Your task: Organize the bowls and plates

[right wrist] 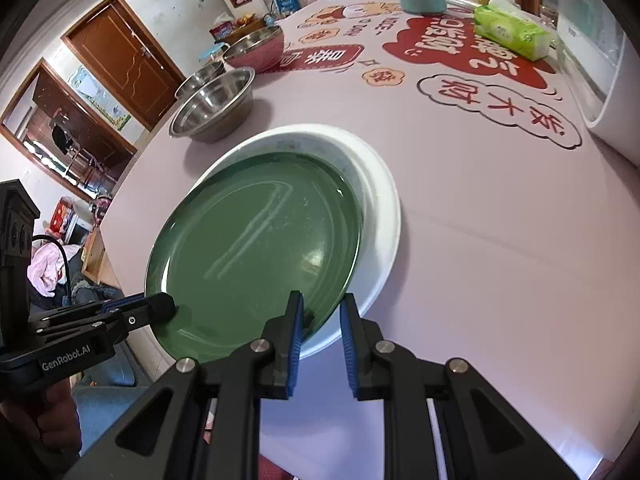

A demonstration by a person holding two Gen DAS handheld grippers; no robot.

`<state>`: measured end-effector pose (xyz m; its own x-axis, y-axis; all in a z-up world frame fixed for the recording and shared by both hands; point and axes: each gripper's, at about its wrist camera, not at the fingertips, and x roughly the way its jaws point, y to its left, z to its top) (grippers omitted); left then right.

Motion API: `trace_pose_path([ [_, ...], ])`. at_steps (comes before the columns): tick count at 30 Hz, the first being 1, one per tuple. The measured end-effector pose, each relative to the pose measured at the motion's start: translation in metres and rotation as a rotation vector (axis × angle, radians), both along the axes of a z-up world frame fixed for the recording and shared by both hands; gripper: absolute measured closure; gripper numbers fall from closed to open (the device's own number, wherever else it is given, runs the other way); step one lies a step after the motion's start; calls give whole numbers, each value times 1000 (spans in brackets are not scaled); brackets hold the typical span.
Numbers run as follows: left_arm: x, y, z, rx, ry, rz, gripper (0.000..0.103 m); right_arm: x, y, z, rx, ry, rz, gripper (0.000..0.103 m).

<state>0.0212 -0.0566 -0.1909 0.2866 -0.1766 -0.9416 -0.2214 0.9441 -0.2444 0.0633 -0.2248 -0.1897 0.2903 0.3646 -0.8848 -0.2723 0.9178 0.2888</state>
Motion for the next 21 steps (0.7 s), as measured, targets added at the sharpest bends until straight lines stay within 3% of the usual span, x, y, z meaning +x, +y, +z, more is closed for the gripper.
trace_pose_path([
  [16, 8, -2, 11, 42, -19, 50, 81, 14, 0, 3, 32, -8, 30, 78],
  [21, 13, -5, 32, 74, -95, 48, 79, 16, -3, 18, 80, -71, 39, 78],
])
